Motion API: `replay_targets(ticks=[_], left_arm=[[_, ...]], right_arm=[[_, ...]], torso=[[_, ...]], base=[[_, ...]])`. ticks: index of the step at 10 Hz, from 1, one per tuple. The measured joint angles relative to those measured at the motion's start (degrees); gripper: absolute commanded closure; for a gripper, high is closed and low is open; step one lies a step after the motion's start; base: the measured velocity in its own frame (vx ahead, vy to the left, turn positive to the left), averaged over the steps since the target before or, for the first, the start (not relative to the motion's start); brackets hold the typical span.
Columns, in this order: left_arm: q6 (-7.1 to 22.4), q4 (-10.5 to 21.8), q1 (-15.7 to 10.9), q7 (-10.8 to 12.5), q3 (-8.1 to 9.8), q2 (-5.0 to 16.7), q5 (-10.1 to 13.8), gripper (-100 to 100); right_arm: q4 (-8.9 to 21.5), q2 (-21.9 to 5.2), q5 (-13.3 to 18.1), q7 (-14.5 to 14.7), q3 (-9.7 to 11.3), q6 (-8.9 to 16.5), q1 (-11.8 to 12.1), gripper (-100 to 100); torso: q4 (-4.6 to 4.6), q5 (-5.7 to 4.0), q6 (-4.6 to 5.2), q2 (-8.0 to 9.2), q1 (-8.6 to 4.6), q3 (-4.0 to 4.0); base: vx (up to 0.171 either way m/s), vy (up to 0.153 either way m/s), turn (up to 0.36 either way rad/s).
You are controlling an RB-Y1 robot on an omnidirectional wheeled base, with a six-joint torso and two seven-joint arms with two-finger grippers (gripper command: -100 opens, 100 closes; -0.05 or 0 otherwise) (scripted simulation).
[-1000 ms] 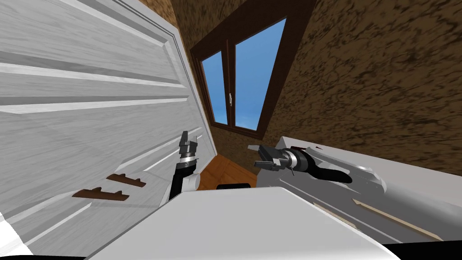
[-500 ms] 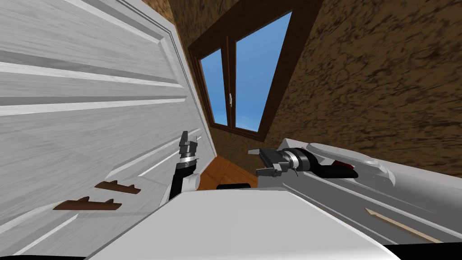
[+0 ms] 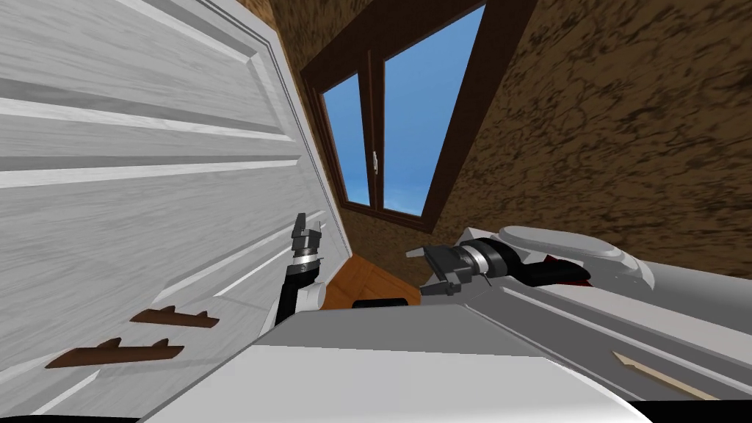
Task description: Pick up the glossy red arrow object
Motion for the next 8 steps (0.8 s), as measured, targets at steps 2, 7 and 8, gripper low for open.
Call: replay_targets(ticks=[2,7,8], left_arm=[[0.0,0.0,0.0,0.0,0.00,0.0,0.0,0],[0.0,0.0,0.0,0.0,0.00,0.0,0.0,0],[0.0,0.0,0.0,0.0,0.00,0.0,0.0,0]], right_arm=[[0.0,-3.5,0.5,-0.4,0.5,0.0,-0.6,-100],[-0.1,-11.1,2.8,-1.4,2.4,0.0,-3.0,-100],[-0.1,-12.9,3.0,-1.3,2.5,0.0,-2.9,-100]], torso=[[0.01,0.00,-0.01,0.07,-0.02,0.03],[0.01,-0.02,0.01,0.04,-0.05,0.02],[0.00,-0.02,-0.01,0.03,-0.05,0.01]], base=[[0.022,0.005,0.002],[0.056,0.007,-0.058],[0.027,0.005,-0.004]])
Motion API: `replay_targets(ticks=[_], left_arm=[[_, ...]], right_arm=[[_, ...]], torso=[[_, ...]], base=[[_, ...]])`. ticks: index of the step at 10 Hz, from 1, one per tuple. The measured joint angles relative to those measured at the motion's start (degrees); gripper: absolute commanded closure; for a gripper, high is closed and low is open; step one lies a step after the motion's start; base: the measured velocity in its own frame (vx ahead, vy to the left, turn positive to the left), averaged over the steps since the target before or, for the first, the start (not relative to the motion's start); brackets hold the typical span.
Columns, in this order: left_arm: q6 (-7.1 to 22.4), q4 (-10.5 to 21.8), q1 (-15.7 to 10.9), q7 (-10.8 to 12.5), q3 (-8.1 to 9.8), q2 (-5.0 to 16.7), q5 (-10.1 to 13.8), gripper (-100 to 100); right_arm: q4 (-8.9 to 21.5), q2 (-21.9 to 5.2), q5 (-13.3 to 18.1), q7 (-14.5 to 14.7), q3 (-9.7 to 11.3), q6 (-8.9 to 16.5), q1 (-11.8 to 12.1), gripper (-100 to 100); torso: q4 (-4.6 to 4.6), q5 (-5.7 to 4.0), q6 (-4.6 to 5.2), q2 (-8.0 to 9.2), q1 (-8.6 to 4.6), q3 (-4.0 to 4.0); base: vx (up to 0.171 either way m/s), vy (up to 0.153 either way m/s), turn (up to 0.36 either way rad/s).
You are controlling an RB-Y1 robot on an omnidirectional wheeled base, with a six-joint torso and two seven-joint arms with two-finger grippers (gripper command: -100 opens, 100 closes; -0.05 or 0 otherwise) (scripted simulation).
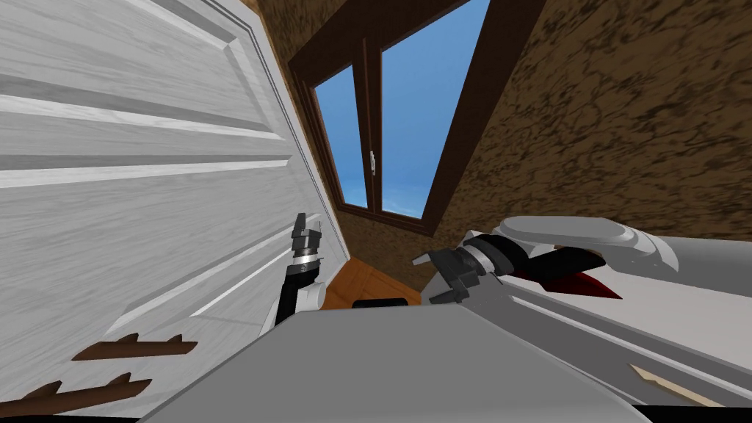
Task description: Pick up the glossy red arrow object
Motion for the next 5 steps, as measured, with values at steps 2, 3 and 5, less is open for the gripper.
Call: replay_targets(ticks=[2,3,5], left_arm=[[0.0,0.0,0.0,0.0,0.00,0.0,0.0,0],[0.0,0.0,0.0,0.0,0.00,0.0,0.0,0],[0.0,0.0,0.0,0.0,0.00,0.0,0.0,0]], right_arm=[[0.1,-2.9,-0.2,0.4,-0.1,0.0,0.3,-100],[0.0,-5.4,-0.4,1.1,0.1,0.1,0.2,-100],[0.0,-8.9,-0.1,1.4,1.2,0.3,-0.8,-100]], torso=[[0.04,0.00,0.00,0.18,0.00,0.10],[0.04,0.00,0.03,0.11,0.01,0.07],[0.02,-0.01,-0.01,0.09,0.00,0.05]], base=[[0.021,0.002,-0.065],[0.059,0.006,-0.075],[0.020,0.001,0.017]])
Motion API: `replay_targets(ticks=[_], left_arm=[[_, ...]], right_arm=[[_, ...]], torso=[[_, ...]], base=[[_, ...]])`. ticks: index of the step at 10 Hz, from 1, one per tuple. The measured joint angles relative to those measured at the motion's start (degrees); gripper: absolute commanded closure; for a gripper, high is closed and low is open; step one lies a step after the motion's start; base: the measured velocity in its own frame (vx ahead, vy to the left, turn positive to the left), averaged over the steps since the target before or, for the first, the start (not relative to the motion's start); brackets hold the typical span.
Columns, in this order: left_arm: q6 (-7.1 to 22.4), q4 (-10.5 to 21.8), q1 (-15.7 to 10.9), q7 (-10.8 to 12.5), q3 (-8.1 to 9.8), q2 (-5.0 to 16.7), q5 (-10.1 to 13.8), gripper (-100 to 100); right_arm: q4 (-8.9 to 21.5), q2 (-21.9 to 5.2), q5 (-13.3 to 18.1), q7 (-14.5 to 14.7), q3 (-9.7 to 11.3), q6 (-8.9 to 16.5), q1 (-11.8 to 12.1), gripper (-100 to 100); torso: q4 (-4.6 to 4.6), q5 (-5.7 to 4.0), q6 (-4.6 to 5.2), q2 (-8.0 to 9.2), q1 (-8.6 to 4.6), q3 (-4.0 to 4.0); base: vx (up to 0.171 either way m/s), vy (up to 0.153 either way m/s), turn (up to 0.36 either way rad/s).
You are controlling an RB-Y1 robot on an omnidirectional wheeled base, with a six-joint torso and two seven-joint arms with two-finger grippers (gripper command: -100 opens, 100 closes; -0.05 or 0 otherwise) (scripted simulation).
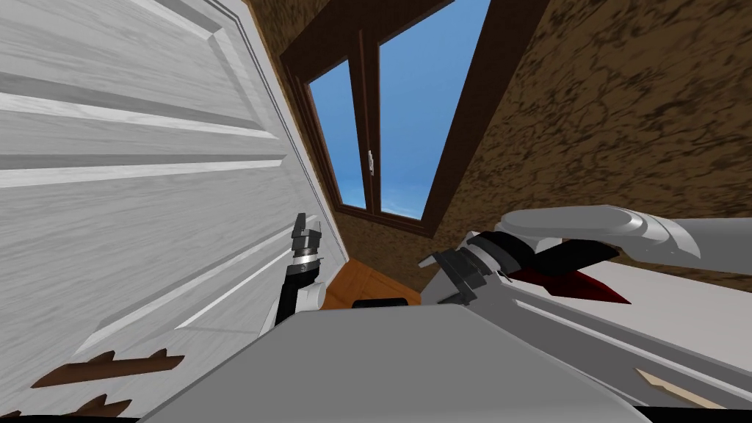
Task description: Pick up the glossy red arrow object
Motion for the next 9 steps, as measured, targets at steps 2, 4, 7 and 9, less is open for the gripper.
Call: replay_targets(ticks=[2,4,7,9], left_arm=[[0.0,0.0,0.0,0.0,0.01,0.0,0.0,0],[0.0,0.0,0.0,0.0,0.01,0.0,0.0,0],[0.0,0.0,0.0,0.0,0.01,0.0,0.0,0],[0.0,0.0,0.0,0.0,0.00,0.0,0.0,0]], right_arm=[[-0.2,-2.5,0.4,-0.4,1.2,0.2,-1.4,-100],[0.2,-5.8,3.0,-1.7,1.3,0.1,-2.0,-100],[0.0,-11.4,3.6,-1.4,4.3,0.5,-4.9,-100],[0.4,-14.1,4.8,-2.6,2.6,0.4,-3.8,-100]], torso=[[0.02,0.01,0.04,0.01,0.00,0.02],[-0.01,-0.01,0.04,-0.07,-0.03,-0.03],[0.01,0.00,0.05,0.01,-0.01,0.01],[0.01,-0.01,0.00,0.06,-0.02,0.03]], base=[[0.051,0.004,-0.104],[0.066,-0.002,-0.109],[0.037,0.001,-0.077],[0.031,-0.005,-0.073]])
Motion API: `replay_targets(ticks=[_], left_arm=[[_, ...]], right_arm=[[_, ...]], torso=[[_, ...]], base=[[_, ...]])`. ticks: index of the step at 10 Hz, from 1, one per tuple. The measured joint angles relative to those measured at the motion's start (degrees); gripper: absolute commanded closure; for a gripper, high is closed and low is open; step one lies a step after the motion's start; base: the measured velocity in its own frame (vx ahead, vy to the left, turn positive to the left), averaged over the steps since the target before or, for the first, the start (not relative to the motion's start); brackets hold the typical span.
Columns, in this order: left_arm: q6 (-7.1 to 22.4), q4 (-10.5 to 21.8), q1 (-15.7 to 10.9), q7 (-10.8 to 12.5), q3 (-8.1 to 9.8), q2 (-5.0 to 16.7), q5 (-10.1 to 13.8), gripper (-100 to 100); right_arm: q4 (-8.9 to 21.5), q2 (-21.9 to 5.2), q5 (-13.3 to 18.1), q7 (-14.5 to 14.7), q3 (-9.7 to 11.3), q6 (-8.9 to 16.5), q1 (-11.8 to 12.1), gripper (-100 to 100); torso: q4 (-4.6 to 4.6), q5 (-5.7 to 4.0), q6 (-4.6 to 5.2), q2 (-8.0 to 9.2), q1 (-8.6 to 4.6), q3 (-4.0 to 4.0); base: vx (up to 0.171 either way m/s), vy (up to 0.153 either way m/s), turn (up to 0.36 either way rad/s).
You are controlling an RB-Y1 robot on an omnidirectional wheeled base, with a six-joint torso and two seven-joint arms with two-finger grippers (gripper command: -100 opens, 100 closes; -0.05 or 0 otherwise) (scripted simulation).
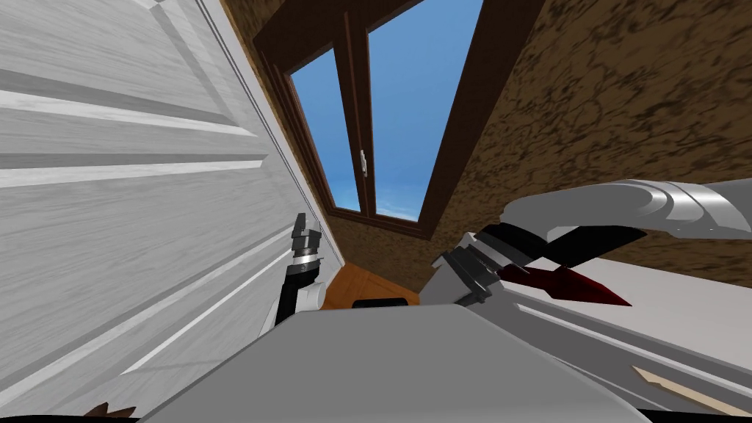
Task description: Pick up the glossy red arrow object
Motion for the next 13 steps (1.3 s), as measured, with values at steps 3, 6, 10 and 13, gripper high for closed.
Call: replay_targets(ticks=[3,6,10,13], left_arm=[[0.0,0.0,0.0,0.0,0.00,0.0,0.0,0],[0.0,0.0,0.0,0.0,0.01,0.0,0.0,0],[0.0,0.0,0.0,0.0,0.00,0.0,0.0,0],[0.0,0.0,0.0,0.0,0.01,0.0,0.0,0]], right_arm=[[0.0,-4.7,1.1,-0.2,0.9,0.5,-1.1,-100],[0.5,-10.2,2.9,-0.3,2.5,1.0,-2.8,-100],[0.3,-16.8,4.4,-0.8,3.5,2.2,-3.9,-100],[1.1,-21.9,6.0,-0.5,5.3,2.6,-5.7,-100]], torso=[[0.00,0.00,-0.01,0.01,0.00,0.00],[0.00,-0.02,0.03,-0.03,-0.07,-0.01],[0.01,-0.02,0.00,0.02,-0.04,0.01],[0.01,-0.04,0.03,0.01,-0.10,0.01]], base=[[0.032,-0.003,-0.075],[0.037,-0.010,-0.121],[0.026,-0.010,-0.103],[0.028,-0.018,-0.110]])
